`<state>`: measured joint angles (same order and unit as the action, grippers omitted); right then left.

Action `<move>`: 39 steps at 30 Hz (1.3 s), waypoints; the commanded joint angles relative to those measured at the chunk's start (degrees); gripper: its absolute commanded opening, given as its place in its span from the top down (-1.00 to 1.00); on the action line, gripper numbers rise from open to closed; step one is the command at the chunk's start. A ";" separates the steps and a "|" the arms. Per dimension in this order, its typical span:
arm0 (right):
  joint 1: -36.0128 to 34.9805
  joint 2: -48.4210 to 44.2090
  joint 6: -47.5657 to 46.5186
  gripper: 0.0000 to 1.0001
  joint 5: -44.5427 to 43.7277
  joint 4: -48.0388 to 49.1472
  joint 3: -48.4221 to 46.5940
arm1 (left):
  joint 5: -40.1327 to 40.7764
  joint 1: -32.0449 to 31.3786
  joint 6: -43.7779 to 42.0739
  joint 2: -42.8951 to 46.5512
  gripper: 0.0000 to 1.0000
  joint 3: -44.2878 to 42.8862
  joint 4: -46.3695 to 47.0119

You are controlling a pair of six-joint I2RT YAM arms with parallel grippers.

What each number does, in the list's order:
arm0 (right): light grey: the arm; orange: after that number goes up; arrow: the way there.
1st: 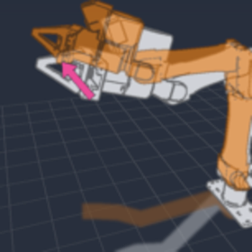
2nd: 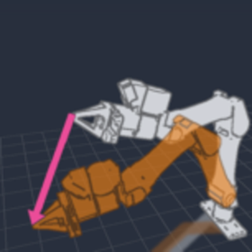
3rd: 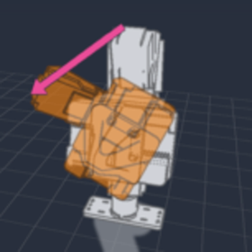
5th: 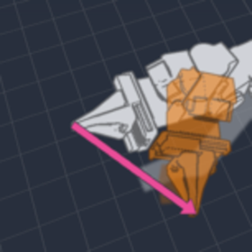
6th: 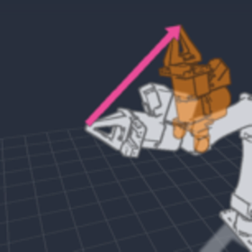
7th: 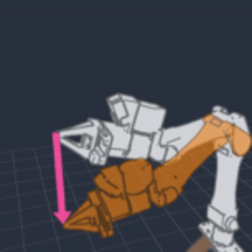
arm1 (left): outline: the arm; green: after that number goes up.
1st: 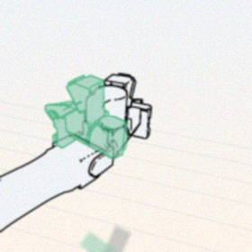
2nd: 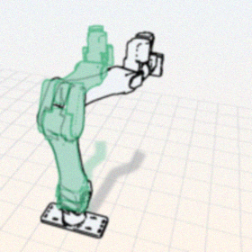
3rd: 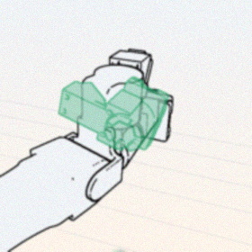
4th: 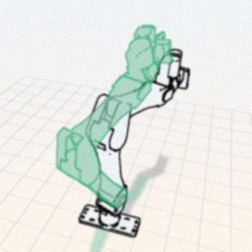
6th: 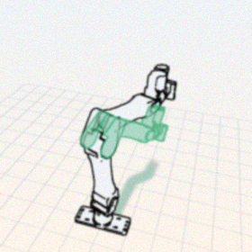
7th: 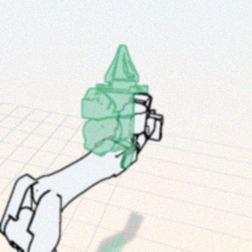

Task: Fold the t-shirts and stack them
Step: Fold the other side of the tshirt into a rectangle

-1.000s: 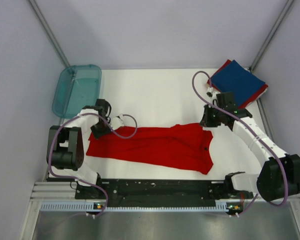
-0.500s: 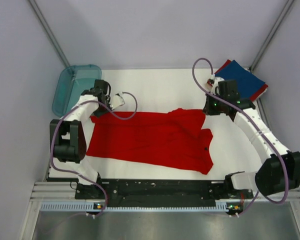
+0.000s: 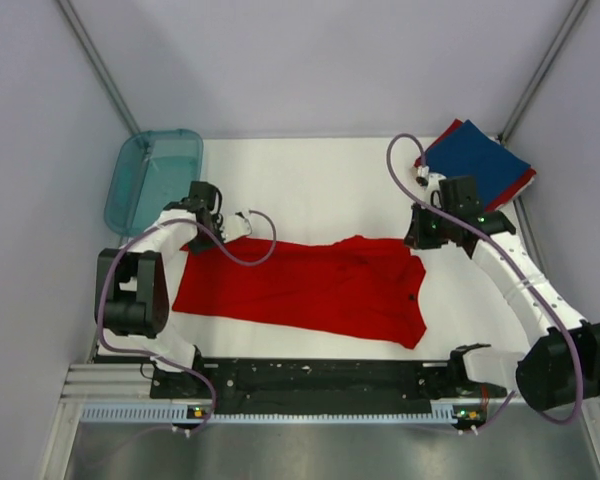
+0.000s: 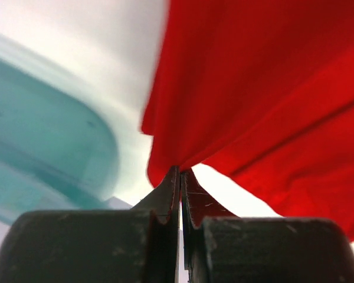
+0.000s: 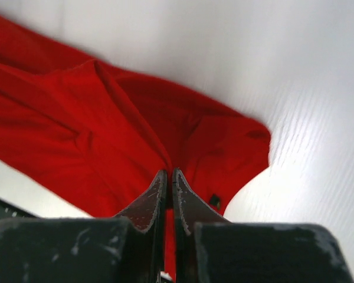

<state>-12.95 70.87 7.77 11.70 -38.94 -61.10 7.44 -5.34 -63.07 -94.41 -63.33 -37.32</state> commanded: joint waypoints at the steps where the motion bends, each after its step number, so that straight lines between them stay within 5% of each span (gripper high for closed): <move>1: 0.56 -4.94 5.14 1.00 7.52 -3.95 6.06 | -2.26 -0.28 -4.78 3.71 1.00 5.05 -1.96; 15: 0.12 -3.99 9.89 1.00 17.82 -5.88 16.36 | -0.85 -0.28 -6.27 0.02 0.94 6.55 -5.30; 16: 0.21 -3.29 10.24 1.00 18.78 -5.80 16.89 | -0.24 -0.19 -6.36 -0.16 0.88 6.73 -5.05; 19: -1.54 -1.44 13.31 1.00 19.84 -3.00 19.17 | -1.28 -0.28 -5.67 -0.86 0.29 4.81 -6.70; 23: -4.19 0.40 20.17 1.00 21.52 5.34 24.79 | -9.44 -2.03 -1.46 -0.34 0.14 -3.97 -12.77; 31: -4.36 1.11 24.05 1.00 16.07 10.81 29.55 | -29.56 -23.72 15.50 0.29 0.13 -16.73 -14.54; 39: -4.36 1.55 24.31 1.00 13.96 12.57 30.60 | -48.65 -38.33 28.43 -8.50 0.04 -20.78 -0.75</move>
<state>-16.73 72.49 31.29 27.64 -29.26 -31.00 -28.58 -40.77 -43.16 -98.85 -82.96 -44.97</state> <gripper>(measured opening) 0.013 0.435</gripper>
